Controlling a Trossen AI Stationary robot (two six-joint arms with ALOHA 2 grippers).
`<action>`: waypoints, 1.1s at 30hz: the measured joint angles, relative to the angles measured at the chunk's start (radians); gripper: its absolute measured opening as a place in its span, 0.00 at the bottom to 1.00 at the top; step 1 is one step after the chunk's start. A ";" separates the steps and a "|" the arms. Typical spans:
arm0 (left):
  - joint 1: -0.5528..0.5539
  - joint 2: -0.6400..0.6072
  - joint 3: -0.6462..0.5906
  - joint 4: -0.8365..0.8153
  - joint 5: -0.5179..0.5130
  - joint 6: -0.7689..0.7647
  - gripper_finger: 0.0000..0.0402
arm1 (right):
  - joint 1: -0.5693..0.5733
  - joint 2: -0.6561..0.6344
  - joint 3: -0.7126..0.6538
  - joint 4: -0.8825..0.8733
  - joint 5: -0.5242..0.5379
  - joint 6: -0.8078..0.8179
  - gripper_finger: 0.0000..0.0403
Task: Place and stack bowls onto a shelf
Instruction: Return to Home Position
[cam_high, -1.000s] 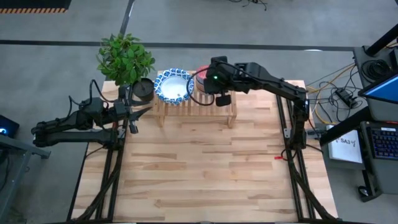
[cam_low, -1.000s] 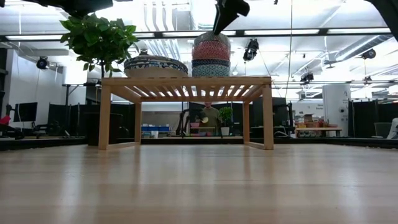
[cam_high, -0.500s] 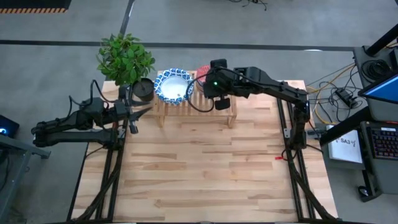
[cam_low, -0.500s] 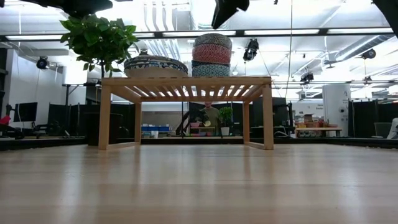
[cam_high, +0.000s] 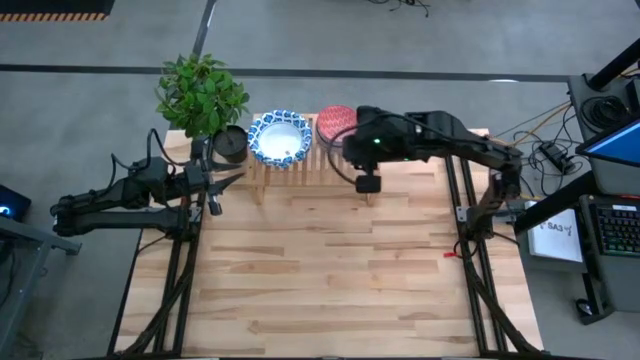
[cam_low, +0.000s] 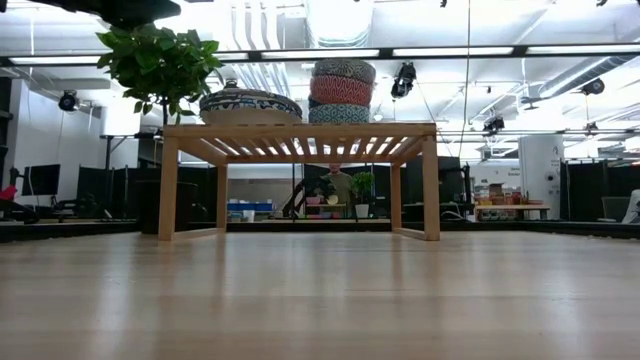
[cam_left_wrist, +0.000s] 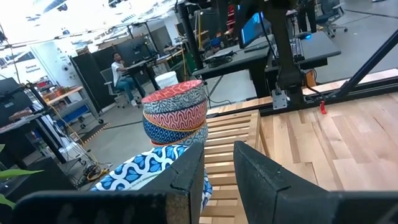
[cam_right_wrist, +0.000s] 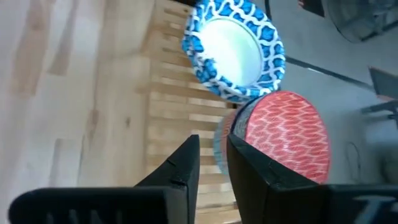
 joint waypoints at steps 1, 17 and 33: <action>0.000 0.000 0.000 -0.002 0.000 0.000 0.17 | 0.002 -0.016 -0.024 0.010 -0.009 0.001 0.16; 0.000 0.000 0.000 -0.017 0.000 0.001 0.17 | -0.011 -0.432 -0.902 0.743 -0.193 -0.015 0.13; 0.000 -0.014 -0.086 -0.020 0.002 -0.029 0.17 | -0.120 -0.868 -1.547 1.339 -0.317 -0.068 0.13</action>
